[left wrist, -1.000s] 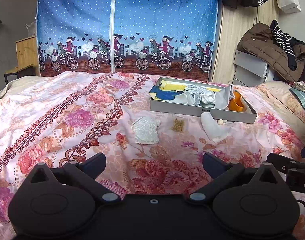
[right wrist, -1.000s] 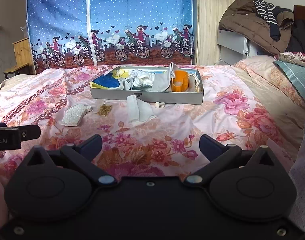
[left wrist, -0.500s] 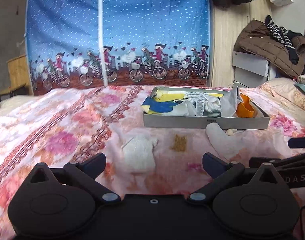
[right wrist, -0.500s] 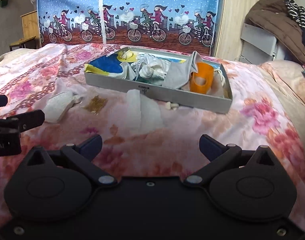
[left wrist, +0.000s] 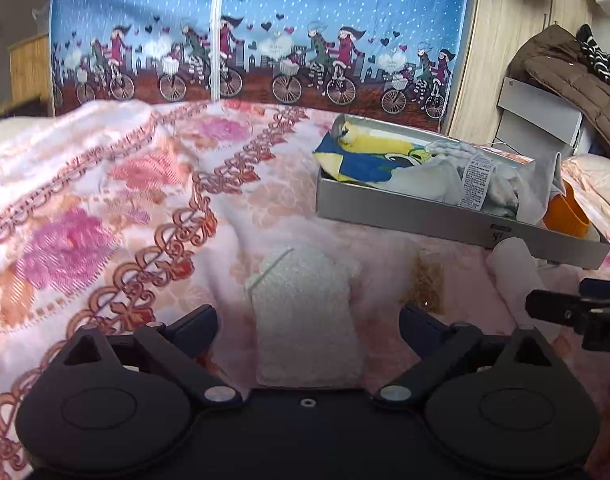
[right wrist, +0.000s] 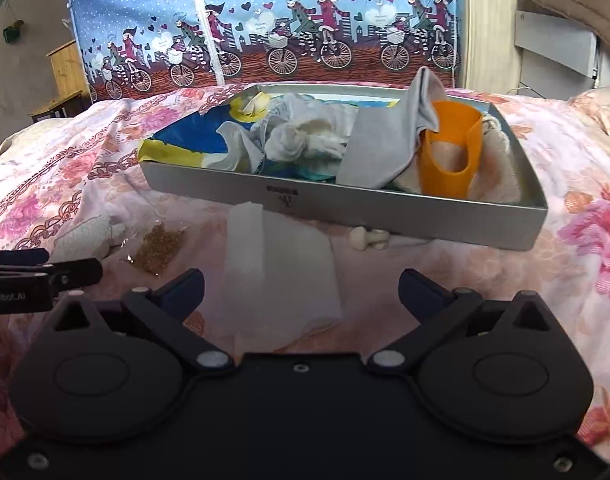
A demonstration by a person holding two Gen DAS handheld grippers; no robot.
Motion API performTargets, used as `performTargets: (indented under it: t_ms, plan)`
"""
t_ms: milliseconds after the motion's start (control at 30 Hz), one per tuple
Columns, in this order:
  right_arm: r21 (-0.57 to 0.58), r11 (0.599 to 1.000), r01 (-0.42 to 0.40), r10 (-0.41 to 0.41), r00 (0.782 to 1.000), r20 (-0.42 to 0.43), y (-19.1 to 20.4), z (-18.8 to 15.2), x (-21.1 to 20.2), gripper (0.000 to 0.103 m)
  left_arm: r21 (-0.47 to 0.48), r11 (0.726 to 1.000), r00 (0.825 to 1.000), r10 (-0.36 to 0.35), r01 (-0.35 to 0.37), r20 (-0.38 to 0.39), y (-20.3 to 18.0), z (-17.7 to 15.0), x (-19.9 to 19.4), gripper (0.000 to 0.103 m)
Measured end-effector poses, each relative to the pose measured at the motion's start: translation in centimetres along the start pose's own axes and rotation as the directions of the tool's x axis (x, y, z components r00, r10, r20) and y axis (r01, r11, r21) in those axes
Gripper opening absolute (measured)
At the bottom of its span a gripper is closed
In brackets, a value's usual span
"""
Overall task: Organize soft objects
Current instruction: 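Move the right tool to the white tissue while the left tool approaches the textured white cloth, then grasp the white tissue with the right tool while the left tool grasps the textured white cloth, then lift the tissue with the right tool while the left tool carries the textured cloth over the tray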
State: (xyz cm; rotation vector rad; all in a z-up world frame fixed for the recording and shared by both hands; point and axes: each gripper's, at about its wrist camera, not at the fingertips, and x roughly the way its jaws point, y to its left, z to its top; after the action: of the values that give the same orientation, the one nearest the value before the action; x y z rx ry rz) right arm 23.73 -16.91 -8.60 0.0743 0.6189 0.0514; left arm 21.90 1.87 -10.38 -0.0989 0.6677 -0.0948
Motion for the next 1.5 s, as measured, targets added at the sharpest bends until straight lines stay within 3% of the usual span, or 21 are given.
performTargets:
  t_ms: [100,233,367,467,633,833,1267,1500]
  plan:
    - [-0.001,1.000,-0.028,0.028,1.000,0.000,-0.2,0.2,0.9,0.100,-0.007,1.000,1.000,-0.015,0.015,-0.022,0.1,0.1,0.5,0.091]
    - [-0.024,0.999,-0.049,0.049,0.999,-0.023,0.8,0.0,1.8,0.080,0.020,1.000,1.000,-0.023,0.023,-0.021,-0.3,-0.1,0.5,0.076]
    - [-0.048,0.997,-0.063,0.062,0.998,-0.034,1.5,-0.3,2.4,0.069,0.040,0.999,0.999,-0.028,0.029,-0.033,-0.6,-0.3,0.6,0.059]
    - [-0.052,0.997,-0.062,0.061,0.998,-0.025,1.8,-0.3,1.9,0.056,0.049,0.998,0.999,-0.035,0.037,-0.031,-0.7,-0.4,0.5,0.058]
    - [-0.059,0.998,-0.035,0.034,0.999,-0.015,1.9,-0.5,1.1,0.027,0.049,0.997,0.998,-0.051,0.053,-0.027,-0.8,-0.5,0.1,0.054]
    - [-0.125,0.991,-0.044,0.043,0.999,-0.008,3.2,-0.6,0.4,0.006,0.067,0.996,0.998,-0.056,0.056,-0.001,-1.4,-0.8,-0.7,0.054]
    - [-0.202,0.979,-0.033,0.058,0.991,0.121,4.8,1.0,-2.3,0.002,0.048,0.999,0.991,-0.010,0.004,0.133,-1.5,-0.5,-2.8,0.054]
    - [-0.199,0.980,0.028,0.028,0.961,0.274,3.6,3.5,-4.1,0.002,0.066,0.998,0.974,-0.009,-0.006,0.225,-2.4,-0.3,-4.2,0.054]
